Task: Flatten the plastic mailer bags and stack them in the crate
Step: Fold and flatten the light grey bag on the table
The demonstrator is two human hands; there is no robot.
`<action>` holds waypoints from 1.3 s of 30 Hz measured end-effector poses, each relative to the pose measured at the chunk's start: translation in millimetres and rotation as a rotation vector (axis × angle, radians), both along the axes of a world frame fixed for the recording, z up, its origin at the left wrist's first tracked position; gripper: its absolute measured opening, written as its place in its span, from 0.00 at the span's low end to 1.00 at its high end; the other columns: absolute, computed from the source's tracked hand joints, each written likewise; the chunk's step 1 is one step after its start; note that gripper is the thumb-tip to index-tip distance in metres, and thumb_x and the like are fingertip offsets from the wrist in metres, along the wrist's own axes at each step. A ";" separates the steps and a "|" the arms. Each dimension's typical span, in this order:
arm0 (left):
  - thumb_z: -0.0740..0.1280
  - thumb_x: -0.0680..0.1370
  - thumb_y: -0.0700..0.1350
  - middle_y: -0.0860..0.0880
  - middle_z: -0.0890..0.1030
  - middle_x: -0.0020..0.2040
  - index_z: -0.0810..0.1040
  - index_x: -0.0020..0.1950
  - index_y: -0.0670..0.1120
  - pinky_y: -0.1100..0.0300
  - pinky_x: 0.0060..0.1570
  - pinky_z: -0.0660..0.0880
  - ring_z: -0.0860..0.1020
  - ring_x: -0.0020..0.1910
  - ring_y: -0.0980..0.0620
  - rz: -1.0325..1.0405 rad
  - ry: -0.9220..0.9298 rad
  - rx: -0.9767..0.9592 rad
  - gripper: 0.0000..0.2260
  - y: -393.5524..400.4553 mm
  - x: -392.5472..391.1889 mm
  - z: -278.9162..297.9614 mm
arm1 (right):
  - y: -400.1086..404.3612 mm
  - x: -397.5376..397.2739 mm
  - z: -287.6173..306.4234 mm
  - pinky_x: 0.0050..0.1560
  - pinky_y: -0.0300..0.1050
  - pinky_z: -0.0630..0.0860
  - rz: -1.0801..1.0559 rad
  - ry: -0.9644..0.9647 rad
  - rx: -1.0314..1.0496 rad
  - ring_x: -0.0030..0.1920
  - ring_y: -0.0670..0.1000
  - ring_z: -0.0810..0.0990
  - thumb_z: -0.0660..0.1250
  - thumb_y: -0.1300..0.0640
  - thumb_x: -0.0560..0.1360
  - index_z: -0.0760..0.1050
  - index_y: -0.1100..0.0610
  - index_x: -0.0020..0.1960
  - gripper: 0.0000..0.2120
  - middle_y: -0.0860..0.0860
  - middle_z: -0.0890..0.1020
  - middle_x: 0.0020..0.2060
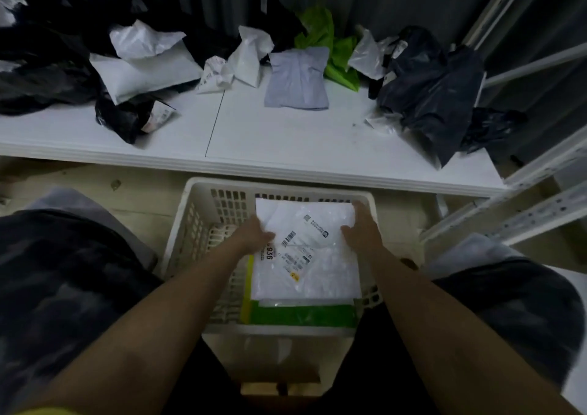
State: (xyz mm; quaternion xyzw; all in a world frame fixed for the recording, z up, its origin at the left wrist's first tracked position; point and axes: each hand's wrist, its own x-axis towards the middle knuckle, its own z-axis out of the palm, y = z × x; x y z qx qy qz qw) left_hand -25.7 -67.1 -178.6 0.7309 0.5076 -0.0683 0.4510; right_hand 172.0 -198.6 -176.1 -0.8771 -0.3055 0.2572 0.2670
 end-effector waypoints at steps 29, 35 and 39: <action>0.60 0.80 0.45 0.38 0.68 0.67 0.62 0.71 0.41 0.50 0.60 0.67 0.67 0.65 0.38 -0.035 -0.031 0.465 0.21 185.0 140.1 83.6 | 234.0 89.8 71.4 0.72 0.53 0.57 0.187 -0.136 0.193 0.75 0.61 0.56 0.61 0.59 0.78 0.48 0.54 0.78 0.34 0.59 0.55 0.76; 0.63 0.78 0.44 0.40 0.61 0.72 0.47 0.78 0.42 0.45 0.69 0.62 0.61 0.72 0.39 0.021 -0.082 0.383 0.34 214.7 158.8 64.9 | 272.9 120.9 58.3 0.72 0.58 0.60 0.055 0.155 0.297 0.75 0.59 0.57 0.66 0.62 0.74 0.34 0.50 0.77 0.47 0.53 0.52 0.77; 0.63 0.79 0.46 0.40 0.60 0.76 0.40 0.78 0.43 0.46 0.70 0.60 0.61 0.73 0.40 0.075 -0.174 0.248 0.37 220.0 163.3 60.7 | 278.1 120.2 52.8 0.66 0.58 0.69 0.014 0.234 0.317 0.68 0.59 0.69 0.71 0.61 0.70 0.40 0.48 0.78 0.49 0.55 0.66 0.71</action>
